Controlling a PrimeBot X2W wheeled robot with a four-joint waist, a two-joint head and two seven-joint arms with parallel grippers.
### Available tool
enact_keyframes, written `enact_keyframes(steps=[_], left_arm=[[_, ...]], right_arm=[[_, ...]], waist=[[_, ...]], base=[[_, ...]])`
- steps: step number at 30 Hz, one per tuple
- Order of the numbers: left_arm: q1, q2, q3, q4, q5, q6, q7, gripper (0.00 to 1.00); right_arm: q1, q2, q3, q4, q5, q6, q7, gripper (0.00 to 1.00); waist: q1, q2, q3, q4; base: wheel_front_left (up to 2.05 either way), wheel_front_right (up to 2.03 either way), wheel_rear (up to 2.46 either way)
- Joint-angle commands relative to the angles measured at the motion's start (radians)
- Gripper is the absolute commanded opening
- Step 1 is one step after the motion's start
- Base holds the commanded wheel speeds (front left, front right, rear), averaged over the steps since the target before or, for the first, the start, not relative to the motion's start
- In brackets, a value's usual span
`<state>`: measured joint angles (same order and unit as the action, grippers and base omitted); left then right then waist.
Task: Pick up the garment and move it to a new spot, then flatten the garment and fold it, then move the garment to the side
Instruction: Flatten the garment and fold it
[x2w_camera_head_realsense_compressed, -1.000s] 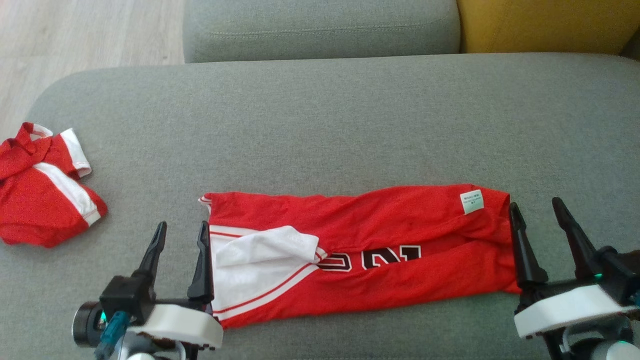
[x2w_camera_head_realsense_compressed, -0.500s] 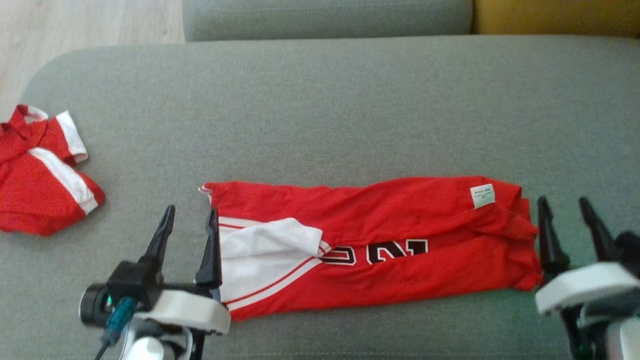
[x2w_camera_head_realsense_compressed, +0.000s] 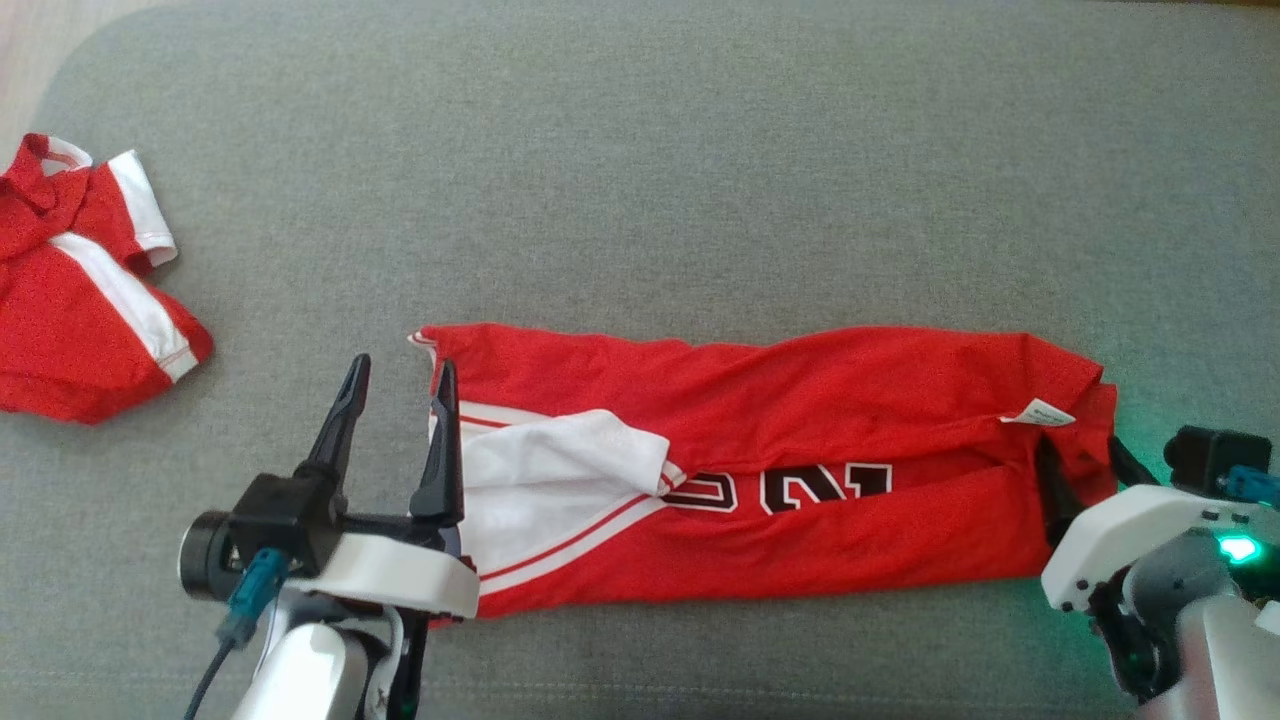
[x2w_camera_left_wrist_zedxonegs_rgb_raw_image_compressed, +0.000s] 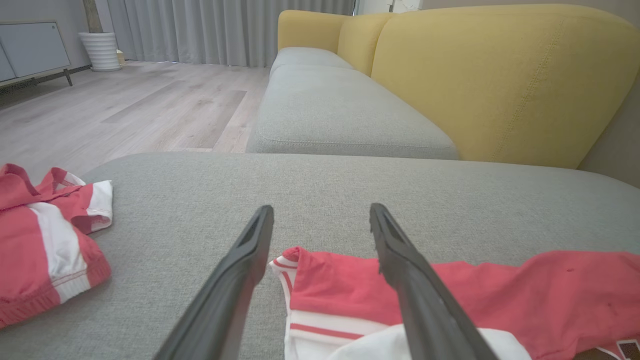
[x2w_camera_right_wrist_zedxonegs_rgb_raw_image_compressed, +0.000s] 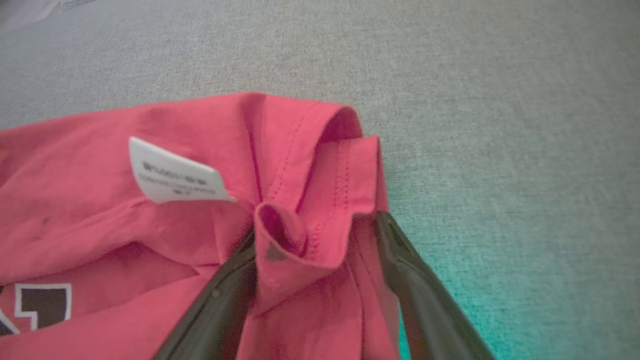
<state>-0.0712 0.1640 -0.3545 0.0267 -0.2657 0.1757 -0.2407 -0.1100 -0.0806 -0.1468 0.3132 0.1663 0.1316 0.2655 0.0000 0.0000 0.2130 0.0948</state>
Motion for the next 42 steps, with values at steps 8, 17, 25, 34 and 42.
enact_keyframes(steps=[8,17,25,34,42], left_arm=[[-0.053,0.001,0.042,-0.016,0.002,-0.010,-0.018,1.00],[-0.055,0.000,0.053,-0.007,0.003,-0.016,-0.020,1.00],[-0.045,-0.010,0.060,-0.012,0.006,-0.014,-0.021,1.00],[-0.030,-0.016,0.073,-0.019,0.010,-0.016,-0.021,1.00],[-0.006,-0.015,0.075,-0.006,0.012,-0.018,-0.021,1.00]], right_arm=[[0.045,0.022,0.033,-0.060,0.043,-0.001,0.113,1.00],[0.055,0.029,0.013,-0.104,0.082,-0.001,0.152,0.00],[0.037,0.009,-0.071,-0.158,0.088,-0.001,0.120,0.00],[0.032,-0.059,-0.226,-0.202,0.083,-0.001,0.145,0.00],[-0.004,-0.029,-0.074,-0.380,0.093,-0.001,0.200,0.00]], waist=[[0.0000,0.0000,0.015,-0.008],[0.0000,0.0000,0.006,-0.020],[0.0000,0.0000,-0.011,-0.030],[0.0000,0.0000,-0.032,-0.045],[0.0000,0.0000,-0.089,-0.067]], base=[[0.00,0.00,0.00],[0.00,0.00,0.00],[0.00,0.00,0.00],[0.00,0.00,0.00],[0.00,0.00,0.00]])
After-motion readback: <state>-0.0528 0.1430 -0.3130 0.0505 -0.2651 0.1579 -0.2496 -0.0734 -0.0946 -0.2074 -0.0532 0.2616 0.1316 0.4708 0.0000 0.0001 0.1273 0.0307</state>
